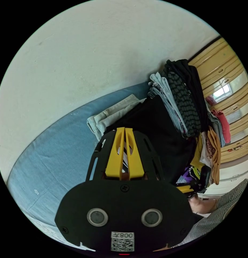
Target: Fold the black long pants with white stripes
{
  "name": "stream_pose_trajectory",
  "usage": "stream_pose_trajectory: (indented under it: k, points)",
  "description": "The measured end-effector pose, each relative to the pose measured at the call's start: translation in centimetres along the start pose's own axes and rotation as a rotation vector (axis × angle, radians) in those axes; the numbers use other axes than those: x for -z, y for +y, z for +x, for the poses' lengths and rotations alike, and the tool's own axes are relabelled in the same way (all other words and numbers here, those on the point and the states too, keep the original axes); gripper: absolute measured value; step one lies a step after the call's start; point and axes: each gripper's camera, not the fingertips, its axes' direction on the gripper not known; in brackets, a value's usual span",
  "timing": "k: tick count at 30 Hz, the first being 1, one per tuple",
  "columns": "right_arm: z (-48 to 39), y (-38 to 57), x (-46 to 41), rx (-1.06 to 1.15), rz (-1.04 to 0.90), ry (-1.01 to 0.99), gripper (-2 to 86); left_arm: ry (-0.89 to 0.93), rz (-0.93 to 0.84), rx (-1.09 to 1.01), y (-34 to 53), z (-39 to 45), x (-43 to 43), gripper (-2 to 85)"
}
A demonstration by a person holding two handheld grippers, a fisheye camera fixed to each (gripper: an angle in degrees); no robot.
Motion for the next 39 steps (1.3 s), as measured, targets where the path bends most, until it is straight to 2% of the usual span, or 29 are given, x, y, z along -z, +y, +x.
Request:
stream_pose_trajectory:
  k: [7, 13, 16, 19, 22, 27, 31, 33, 37, 39]
  points:
    - [-1.7, -1.0, 4.5, 0.075, 0.017, 0.110, 0.2, -0.031, 0.038, -0.003, -0.9, 2.4, 1.3, 0.1]
    - [-4.5, -7.8, 6.7, 0.273, 0.147, 0.500, 0.0, -0.163, 0.082, -0.120, -1.6, 6.9, 2.2, 0.1]
    - [-3.6, -11.1, 4.3, 0.270, 0.017, 0.623, 0.0, -0.217, -0.005, -0.124, -2.0, 6.6, 0.2, 0.1]
    - [-4.0, -11.9, 3.4, 0.282, 0.001, 0.654, 0.1, -0.159, 0.040, -0.071, -1.1, 6.1, 1.5, 0.1]
    - [-5.8, -12.2, 4.7, 0.288, 0.000, 0.661, 0.1, -0.181, 0.092, -0.066, 0.4, 6.3, 3.7, 0.1]
    - [-9.3, -14.9, 8.5, 0.356, 0.154, 0.592, 0.0, -0.090, 0.193, -0.042, 3.9, 5.9, 7.0, 0.1]
    - [-11.7, -22.1, 8.5, 0.457, 0.210, 0.605, 0.1, -0.043, 0.120, -0.095, 6.5, 6.6, 5.4, 0.1]
    - [-12.1, -25.8, 7.5, 0.460, 0.176, 0.647, 0.1, -0.058, 0.077, -0.079, 7.4, 6.5, 4.0, 0.2]
    - [-10.7, -32.3, 4.1, 0.411, -0.039, 0.699, 0.1, -0.074, 0.018, -0.115, 9.2, 6.1, 1.1, 0.2]
    - [-11.1, -32.7, 4.5, 0.429, -0.011, 0.703, 0.1, -0.095, 0.044, -0.140, 10.0, 6.2, 0.7, 0.2]
